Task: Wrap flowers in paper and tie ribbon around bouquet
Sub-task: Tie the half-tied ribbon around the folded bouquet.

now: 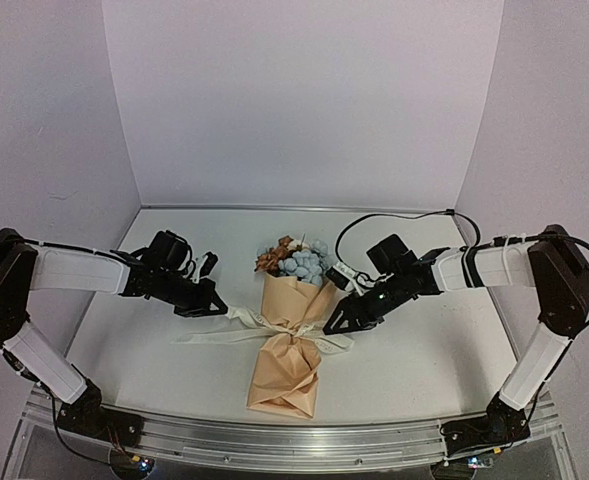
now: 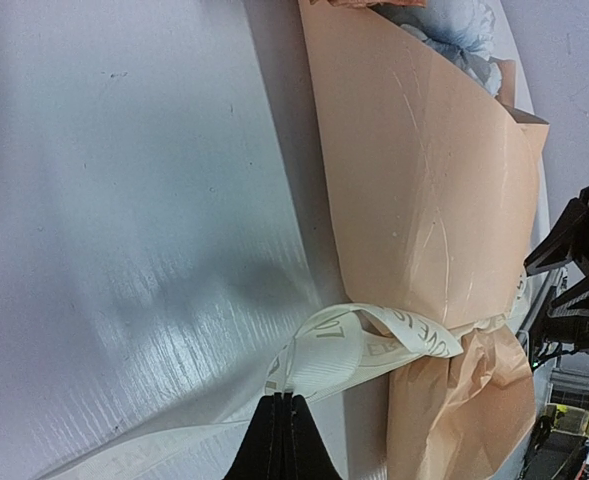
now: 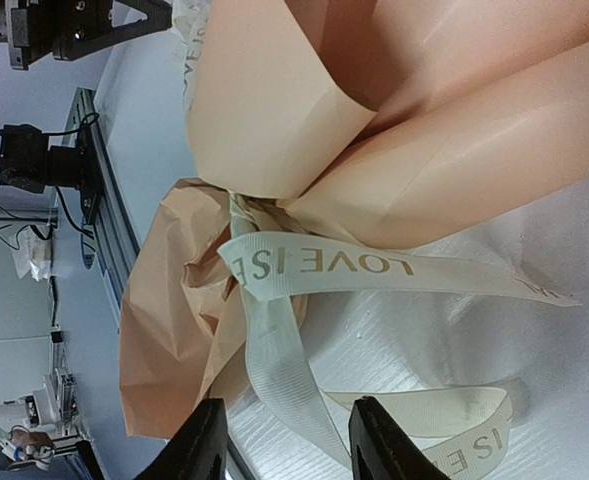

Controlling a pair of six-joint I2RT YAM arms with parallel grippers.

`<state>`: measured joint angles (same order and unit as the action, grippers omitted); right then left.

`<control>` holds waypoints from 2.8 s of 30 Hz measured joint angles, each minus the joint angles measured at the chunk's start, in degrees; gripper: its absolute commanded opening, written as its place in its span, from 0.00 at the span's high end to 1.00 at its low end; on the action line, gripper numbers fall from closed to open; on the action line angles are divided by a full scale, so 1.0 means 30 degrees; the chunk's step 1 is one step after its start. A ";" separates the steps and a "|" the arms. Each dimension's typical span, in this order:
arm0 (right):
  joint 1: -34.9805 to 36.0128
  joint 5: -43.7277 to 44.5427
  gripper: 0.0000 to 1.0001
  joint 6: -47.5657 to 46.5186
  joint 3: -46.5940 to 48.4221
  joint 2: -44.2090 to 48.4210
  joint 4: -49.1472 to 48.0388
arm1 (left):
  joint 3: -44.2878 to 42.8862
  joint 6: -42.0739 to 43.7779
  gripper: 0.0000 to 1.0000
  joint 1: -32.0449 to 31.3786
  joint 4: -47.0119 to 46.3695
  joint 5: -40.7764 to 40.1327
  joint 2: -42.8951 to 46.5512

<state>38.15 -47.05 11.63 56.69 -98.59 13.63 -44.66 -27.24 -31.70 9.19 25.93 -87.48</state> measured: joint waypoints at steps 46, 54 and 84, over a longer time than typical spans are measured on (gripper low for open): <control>0.0007 0.6058 1.00 0.1233 -0.3095 0.2301 -0.0181 | 0.0000 -0.0357 1.00 0.0087 0.0648 -0.1377 -0.0021; 0.0007 0.8853 0.95 0.1302 -0.3504 0.2835 0.0432 | 0.0000 -0.0415 1.00 0.0165 0.0776 -0.1636 -0.0021; 0.4292 1.3346 0.30 -1.0290 -0.2929 0.0556 -0.2263 | -0.0226 -0.0197 1.00 0.0386 0.0569 -0.0146 -0.0975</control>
<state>51.03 -7.01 -19.24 47.90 -96.92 6.83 -45.34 -27.83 -30.55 10.90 25.50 -90.41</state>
